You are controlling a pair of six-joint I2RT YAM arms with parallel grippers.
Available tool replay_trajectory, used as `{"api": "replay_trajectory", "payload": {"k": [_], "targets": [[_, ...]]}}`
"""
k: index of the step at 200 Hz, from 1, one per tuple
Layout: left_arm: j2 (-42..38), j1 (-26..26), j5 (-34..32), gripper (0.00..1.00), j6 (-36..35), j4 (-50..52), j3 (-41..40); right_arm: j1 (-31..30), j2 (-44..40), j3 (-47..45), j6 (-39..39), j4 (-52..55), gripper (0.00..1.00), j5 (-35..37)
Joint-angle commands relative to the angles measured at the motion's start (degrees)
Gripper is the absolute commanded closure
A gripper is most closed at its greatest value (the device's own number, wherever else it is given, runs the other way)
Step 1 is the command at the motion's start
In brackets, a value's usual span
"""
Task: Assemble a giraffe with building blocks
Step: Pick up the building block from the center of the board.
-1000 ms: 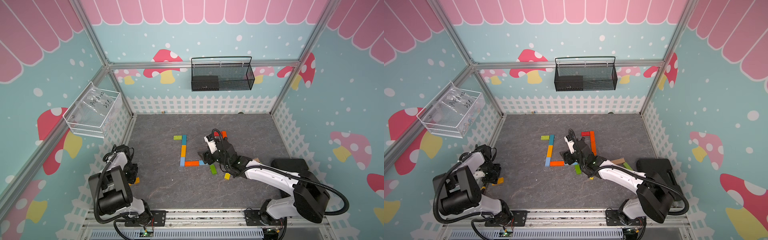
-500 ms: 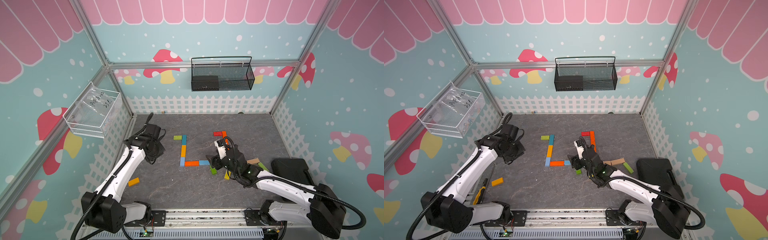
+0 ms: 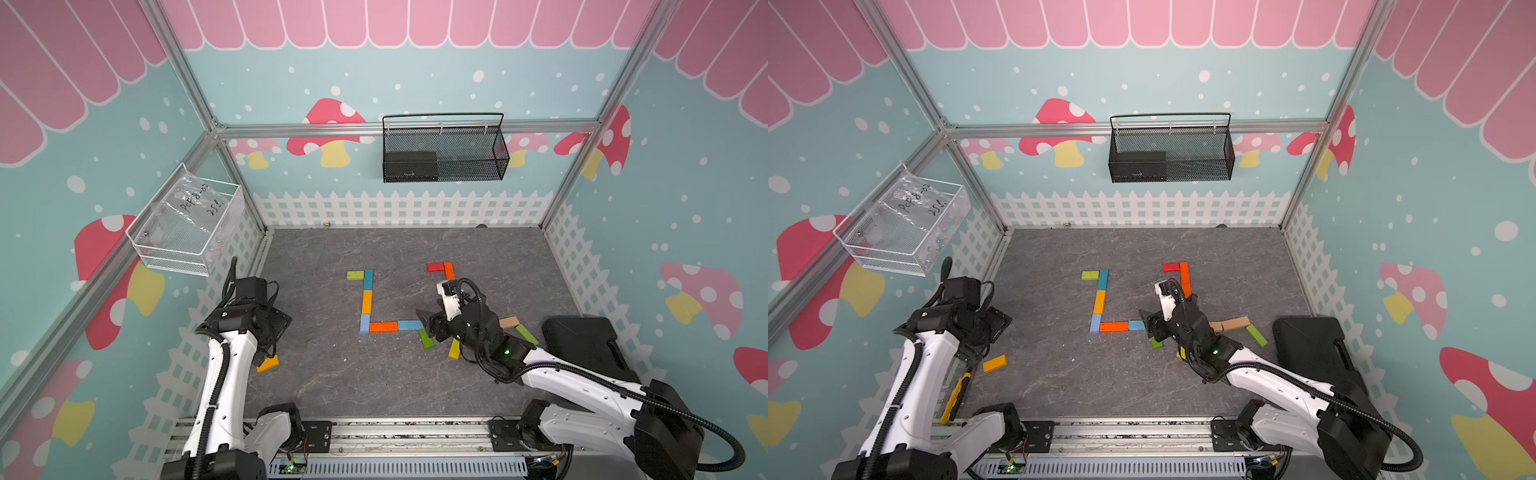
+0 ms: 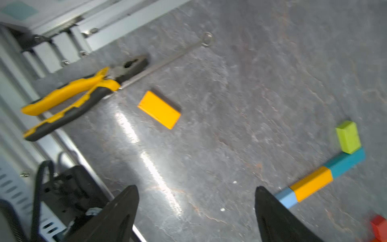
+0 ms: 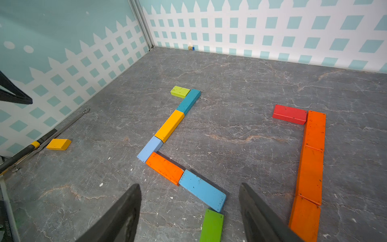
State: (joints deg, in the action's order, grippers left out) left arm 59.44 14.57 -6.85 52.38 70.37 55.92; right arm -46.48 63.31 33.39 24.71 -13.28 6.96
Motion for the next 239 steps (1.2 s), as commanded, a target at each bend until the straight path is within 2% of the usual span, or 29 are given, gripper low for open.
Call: {"api": "replay_trajectory", "payload": {"k": [1,24,61,106,157,182,239], "targets": [[3.9,3.0,-2.1,0.01,7.0,1.1,-1.3,0.2,1.3,0.5,-0.1,-0.5,0.25,-1.5],[8.9,5.6,0.9,0.01,13.4,-0.6,-3.0,0.2,2.7,2.1,-0.5,0.0,0.25,-1.7],[17.5,6.3,4.9,0.01,20.1,-6.4,-4.6,0.2,5.6,5.1,-0.9,1.5,0.26,-2.9],[20.3,7.2,5.0,0.01,24.9,-10.5,-7.7,0.2,8.6,8.0,-1.7,3.3,0.26,-3.1],[24.6,8.8,6.0,0.04,23.9,-17.2,-11.2,0.2,11.8,9.9,-1.2,3.3,0.27,-4.2],[24.8,9.0,4.2,0.07,23.2,-18.5,-11.6,0.2,12.4,10.4,-1.4,3.8,0.27,-4.0],[27.1,10.9,2.1,0.17,21.9,-21.5,-12.9,0.2,14.1,11.7,-1.2,4.1,0.3,-4.5]]}}
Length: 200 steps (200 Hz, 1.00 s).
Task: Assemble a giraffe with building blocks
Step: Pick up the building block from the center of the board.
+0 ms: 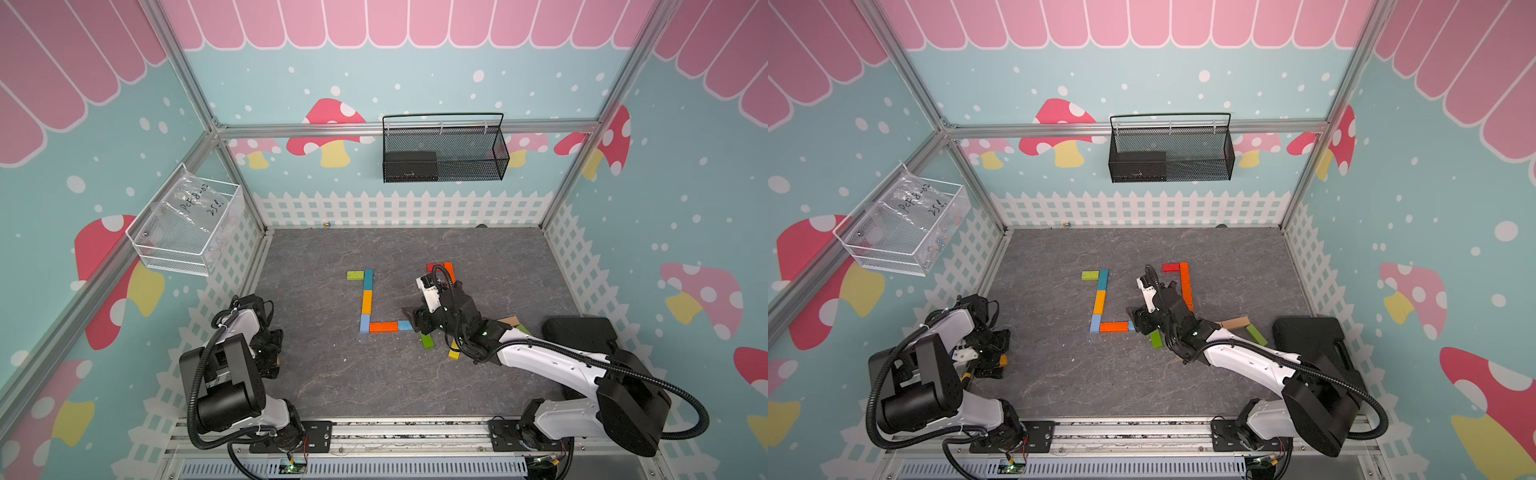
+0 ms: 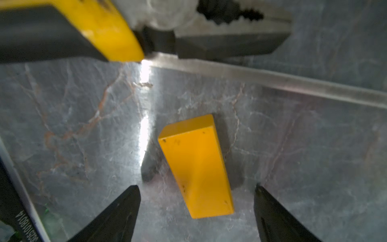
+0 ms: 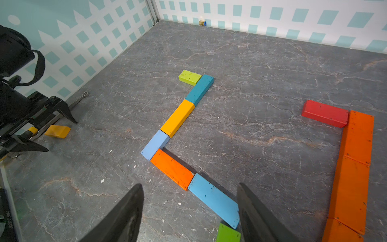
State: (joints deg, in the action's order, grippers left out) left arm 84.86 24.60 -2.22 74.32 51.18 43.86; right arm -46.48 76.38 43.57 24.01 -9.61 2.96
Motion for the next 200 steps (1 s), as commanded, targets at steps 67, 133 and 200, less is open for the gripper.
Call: {"api": "replay_trajectory", "payload": {"k": [67,133,200], "targets": [[3.4,1.1,-3.0,0.43,-0.9,-4.9,-1.6,0.2,1.1,1.8,-0.4,0.7,0.3,-0.3],[-3.4,1.0,-4.4,0.72,-3.9,-4.4,-3.3,0.2,2.0,2.2,0.0,0.4,0.31,-0.2],[-15.6,-9.4,-4.6,0.87,-16.3,2.6,3.9,0.2,0.1,2.4,-0.2,0.6,0.3,2.6]]}}
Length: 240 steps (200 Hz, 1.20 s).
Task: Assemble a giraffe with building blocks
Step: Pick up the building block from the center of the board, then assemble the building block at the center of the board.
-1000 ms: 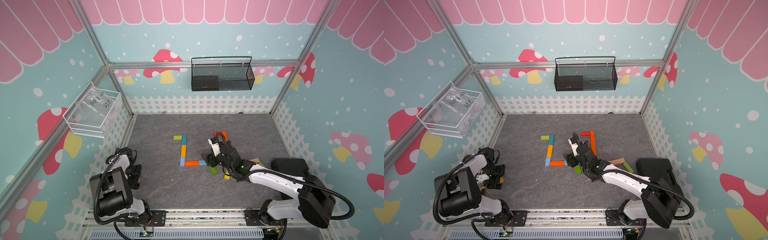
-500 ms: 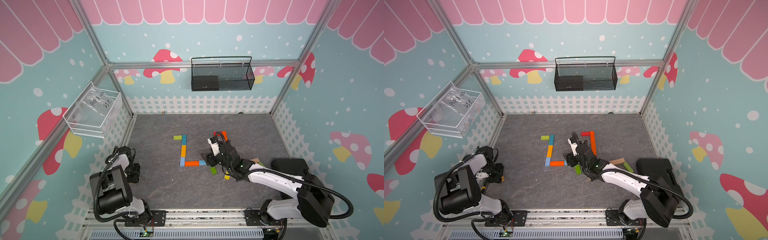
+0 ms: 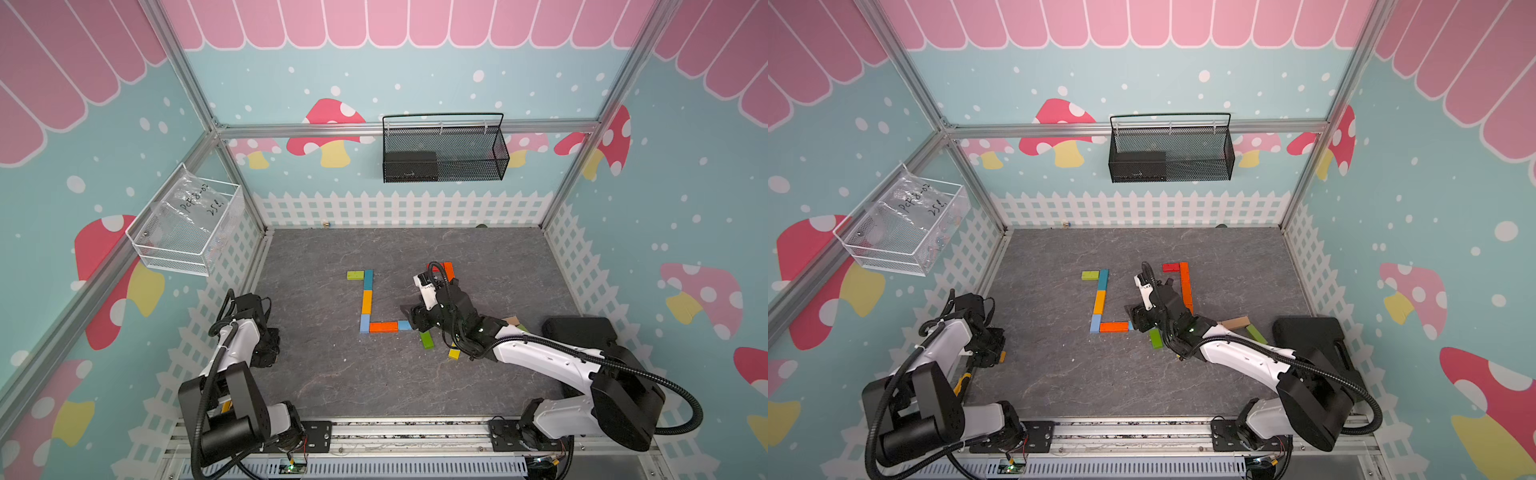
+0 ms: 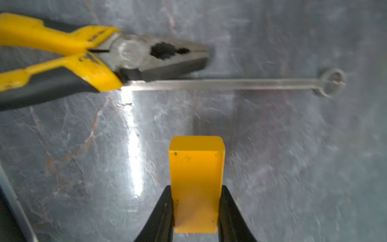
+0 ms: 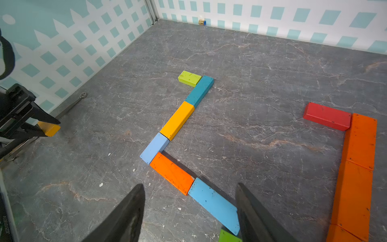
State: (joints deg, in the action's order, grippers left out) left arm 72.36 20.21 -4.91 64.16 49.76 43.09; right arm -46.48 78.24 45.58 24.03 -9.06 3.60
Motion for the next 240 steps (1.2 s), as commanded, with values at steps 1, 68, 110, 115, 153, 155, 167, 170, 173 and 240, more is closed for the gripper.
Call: {"api": "replay_trajectory", "payload": {"k": [1,68,110,115,153,155,167,170,173,240], "targets": [[-3.1,-5.3,-2.0,0.87,-6.3,4.1,4.8,0.2,-1.8,0.4,-0.2,0.0,0.3,2.0],[-2.2,-27.8,1.9,0.98,-21.4,5.0,16.8,0.2,-9.0,-3.8,-1.1,-0.8,0.29,4.9],[-1.1,-36.1,5.1,1.0,-30.4,6.9,20.3,0.2,-13.2,-6.4,-1.8,-1.4,0.28,6.2],[-0.8,-37.1,4.9,1.0,-31.0,7.4,20.5,0.2,-13.6,-6.7,-1.7,-1.7,0.29,6.2],[2.4,-46.2,4.1,1.0,-33.6,8.8,19.0,0.2,-15.2,-8.9,-1.1,-3.3,0.29,6.4],[2.5,-46.7,4.0,1.0,-33.6,8.9,18.9,0.2,-15.2,-9.0,-1.1,-3.3,0.29,6.3],[3.4,-49.4,3.5,1.0,-33.2,9.2,18.0,0.2,-15.7,-9.7,-0.7,-3.7,0.29,6.4],[3.5,-50.1,3.4,1.0,-33.1,9.1,17.7,0.2,-15.7,-9.9,-0.6,-3.7,0.29,6.3],[3.6,-50.6,3.3,1.0,-32.9,9.0,17.4,0.2,-15.9,-10.0,-0.5,-3.7,0.29,6.3],[7.4,-59.5,3.2,1.0,-33.8,8.5,11.4,0.2,-15.9,-11.8,0.1,-4.5,0.29,6.1]]}}
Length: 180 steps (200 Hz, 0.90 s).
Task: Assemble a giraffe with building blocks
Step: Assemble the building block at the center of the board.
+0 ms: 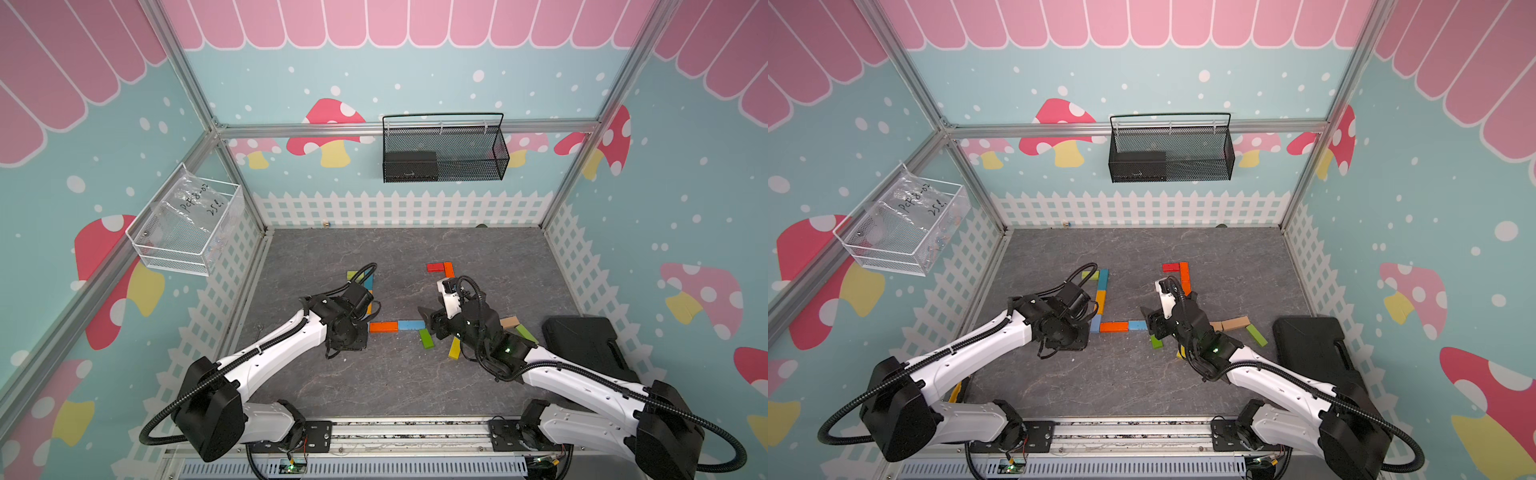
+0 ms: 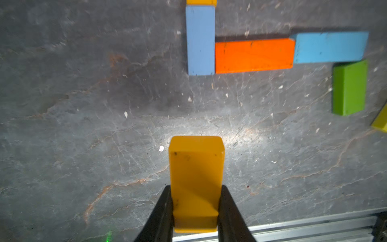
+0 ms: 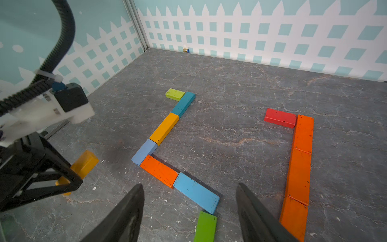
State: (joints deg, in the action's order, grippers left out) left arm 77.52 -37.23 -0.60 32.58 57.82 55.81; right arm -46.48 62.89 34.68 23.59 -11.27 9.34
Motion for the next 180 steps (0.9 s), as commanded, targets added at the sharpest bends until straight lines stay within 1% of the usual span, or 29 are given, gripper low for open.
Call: {"api": "replay_trajectory", "payload": {"k": [1,29,70,126,180], "targets": [[2.4,-2.2,-1.1,1.0,-2.4,0.5,-1.4,0.2,-0.5,-0.9,0.6,-2.4,0.3,0.4],[7.5,-3.4,-1.0,1.0,-5.3,-1.9,-2.1,0.3,0.2,-1.3,1.0,-3.0,0.3,0.1],[16.7,-3.7,-3.6,1.0,-10.0,-3.3,0.7,0.3,0.3,-1.6,1.4,-3.0,0.3,0.0],[19.1,-3.6,-4.7,1.0,-12.4,-5.0,0.7,0.2,1.0,-1.3,1.1,-2.9,0.3,0.3],[22.5,-2.3,-5.0,0.99,-13.0,-6.4,1.9,0.3,1.5,-0.8,1.0,-2.9,0.3,0.3]]}}
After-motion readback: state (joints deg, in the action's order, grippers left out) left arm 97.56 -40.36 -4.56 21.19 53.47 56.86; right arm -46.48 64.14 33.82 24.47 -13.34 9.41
